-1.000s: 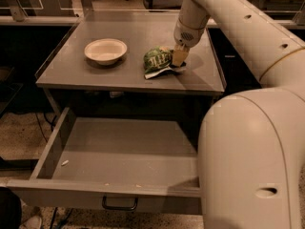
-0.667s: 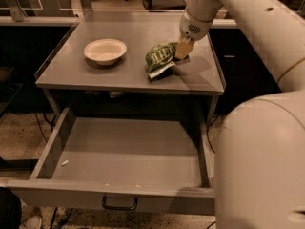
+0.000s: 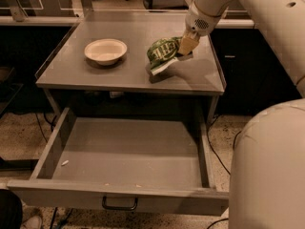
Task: Place green jalapeno chip bag into top drawer
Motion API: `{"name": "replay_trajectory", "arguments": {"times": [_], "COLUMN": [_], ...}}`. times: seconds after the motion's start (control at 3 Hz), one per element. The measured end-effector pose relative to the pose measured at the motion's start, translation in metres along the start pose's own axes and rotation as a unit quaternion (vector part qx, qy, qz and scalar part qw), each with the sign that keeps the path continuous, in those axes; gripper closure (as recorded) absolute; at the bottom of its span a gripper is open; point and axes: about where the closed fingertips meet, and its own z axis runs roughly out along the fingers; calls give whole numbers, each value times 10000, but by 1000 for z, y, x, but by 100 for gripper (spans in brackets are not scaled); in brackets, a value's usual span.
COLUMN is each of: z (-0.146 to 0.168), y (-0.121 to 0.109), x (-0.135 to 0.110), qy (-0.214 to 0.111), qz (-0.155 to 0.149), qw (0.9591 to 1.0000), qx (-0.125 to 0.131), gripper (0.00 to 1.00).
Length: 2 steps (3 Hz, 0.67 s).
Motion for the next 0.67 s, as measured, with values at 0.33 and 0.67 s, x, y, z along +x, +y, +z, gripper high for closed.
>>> {"name": "replay_trajectory", "arguments": {"times": [0.33, 0.67], "z": [-14, -58], "y": [11, 86], "x": [-1, 13], "qy": [49, 309], "qz": [-107, -102], "qw": [9998, 9989], "qx": [155, 328], "gripper": [100, 100]}}
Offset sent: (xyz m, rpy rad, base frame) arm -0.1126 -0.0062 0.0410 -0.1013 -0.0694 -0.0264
